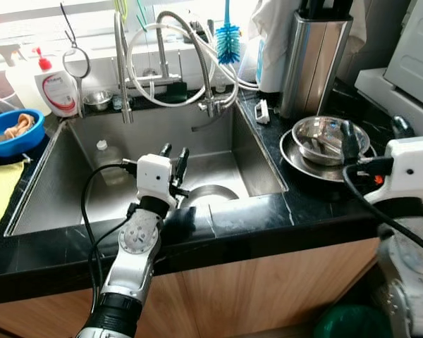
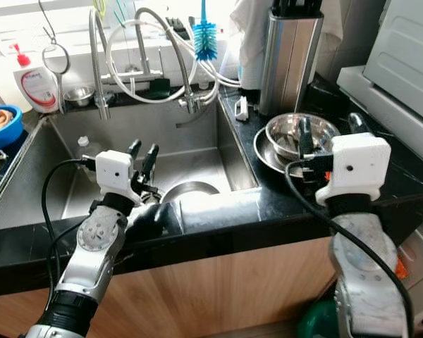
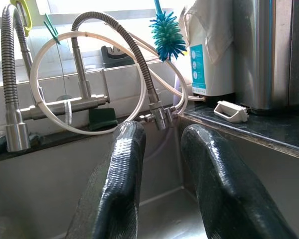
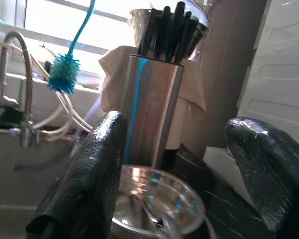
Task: Kitchen organization
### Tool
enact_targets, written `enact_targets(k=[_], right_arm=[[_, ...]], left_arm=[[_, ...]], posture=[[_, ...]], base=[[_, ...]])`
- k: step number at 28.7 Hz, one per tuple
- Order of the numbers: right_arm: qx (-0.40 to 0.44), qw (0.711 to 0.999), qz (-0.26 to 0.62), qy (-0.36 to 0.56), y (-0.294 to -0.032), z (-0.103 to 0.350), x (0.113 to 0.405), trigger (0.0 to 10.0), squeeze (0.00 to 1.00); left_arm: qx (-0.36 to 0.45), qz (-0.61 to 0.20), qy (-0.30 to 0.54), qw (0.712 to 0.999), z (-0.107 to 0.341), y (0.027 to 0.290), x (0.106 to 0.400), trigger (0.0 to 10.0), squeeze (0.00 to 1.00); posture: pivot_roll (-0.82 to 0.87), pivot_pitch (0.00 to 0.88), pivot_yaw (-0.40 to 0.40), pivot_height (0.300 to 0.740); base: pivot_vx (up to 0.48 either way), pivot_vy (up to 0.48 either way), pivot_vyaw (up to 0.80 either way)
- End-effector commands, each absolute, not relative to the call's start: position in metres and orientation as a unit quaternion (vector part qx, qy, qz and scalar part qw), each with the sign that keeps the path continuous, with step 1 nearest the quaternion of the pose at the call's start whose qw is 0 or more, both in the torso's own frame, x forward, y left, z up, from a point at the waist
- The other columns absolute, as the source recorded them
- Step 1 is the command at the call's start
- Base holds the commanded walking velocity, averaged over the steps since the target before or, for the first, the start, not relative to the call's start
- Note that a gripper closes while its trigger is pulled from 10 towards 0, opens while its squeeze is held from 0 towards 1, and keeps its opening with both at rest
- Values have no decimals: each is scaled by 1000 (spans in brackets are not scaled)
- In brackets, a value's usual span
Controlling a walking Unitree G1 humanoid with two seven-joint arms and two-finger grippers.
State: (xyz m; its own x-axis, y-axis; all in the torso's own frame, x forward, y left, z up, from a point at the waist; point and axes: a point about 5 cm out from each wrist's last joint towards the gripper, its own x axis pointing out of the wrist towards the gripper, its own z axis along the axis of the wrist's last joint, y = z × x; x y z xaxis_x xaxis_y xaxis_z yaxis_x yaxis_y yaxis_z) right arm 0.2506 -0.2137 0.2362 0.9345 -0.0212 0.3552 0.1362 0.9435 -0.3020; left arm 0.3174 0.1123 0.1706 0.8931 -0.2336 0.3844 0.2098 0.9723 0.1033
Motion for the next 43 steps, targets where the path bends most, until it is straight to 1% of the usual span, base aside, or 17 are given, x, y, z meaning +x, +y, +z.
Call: enact_targets(k=[1, 4, 5, 6, 7, 9, 12, 13, 14, 15, 22, 29, 34, 39, 43], right_arm=[[-161, 968, -20, -189, -213, 241, 248, 10000, 0], [-173, 969, 2, -174, -218, 237, 250, 10000, 0], [-172, 971, 2, -168, -221, 234, 250, 10000, 63], [-159, 975, -4, -155, -227, 228, 250, 10000, 706], [-138, 979, -4, -146, -228, 223, 251, 10000, 1000], [-110, 984, 0, -138, -228, 216, 253, 10000, 1000], [-112, 985, 2, -134, -225, 213, 254, 10000, 1000], [-113, 985, 3, -132, -222, 211, 255, 10000, 957], [-113, 985, 3, -133, -221, 211, 255, 10000, 220], [-111, 985, -1, -131, -220, 209, 255, 10000, 0], [-100, 986, 5, -134, -216, 205, 257, 10000, 0], [-96, 985, -24, -141, -219, 206, 255, 10000, 0], [-92, 986, 2, -137, -211, 206, 254, 10000, 0], [-93, 990, 19, -103, -209, 192, 255, 10000, 0], [-94, 991, 11, -99, -211, 191, 256, 10000, 0]], left_arm=[[29, -114, -196, 973, 170, 113, 320, 10000, 0], [30, -115, -197, 973, 170, 113, 320, 10000, 0], [30, -114, -197, 973, 170, 113, 320, 10000, 0], [29, -113, -197, 973, 170, 114, 320, 10000, 0], [29, -113, -197, 973, 169, 114, 320, 10000, 0], [30, -115, -196, 973, 169, 113, 320, 10000, 0], [30, -116, -196, 973, 169, 112, 320, 10000, 0], [30, -116, -196, 973, 169, 111, 320, 10000, 0], [30, -116, -196, 973, 169, 111, 320, 10000, 0], [30, -117, -196, 973, 168, 111, 320, 10000, 0], [31, -117, -196, 973, 168, 113, 320, 10000, 0], [30, -118, -194, 973, 167, 112, 320, 10000, 0], [31, -119, -190, 974, 164, 111, 319, 10000, 0], [30, -118, -190, 974, 164, 111, 319, 10000, 0], [31, -117, -190, 974, 164, 112, 319, 10000, 0]], posture=[[-198, 0, 83, 740], [-195, 0, 79, 740], [-196, 0, 78, 740], [-195, 0, 79, 740], [-196, 0, 80, 740], [-195, 0, 82, 740], [-194, 0, 84, 740], [-193, 0, 84, 740], [-193, 0, 84, 740], [-192, 0, 82, 740], [-186, 0, 82, 740], [-189, 0, 80, 740], [-188, 0, 79, 740], [-188, 0, 79, 740], [-188, 0, 79, 740]], base=[[0, 0, 0], [0, 0, 0], [0, 0, 0], [0, 0, 0], [0, 0, 0], [0, 0, 0], [0, 0, 0], [0, 0, 0], [0, 0, 0], [0, 0, 0], [0, 0, 0], [0, 0, 0], [0, 0, 0], [0, 0, 0], [0, 0, 0]])
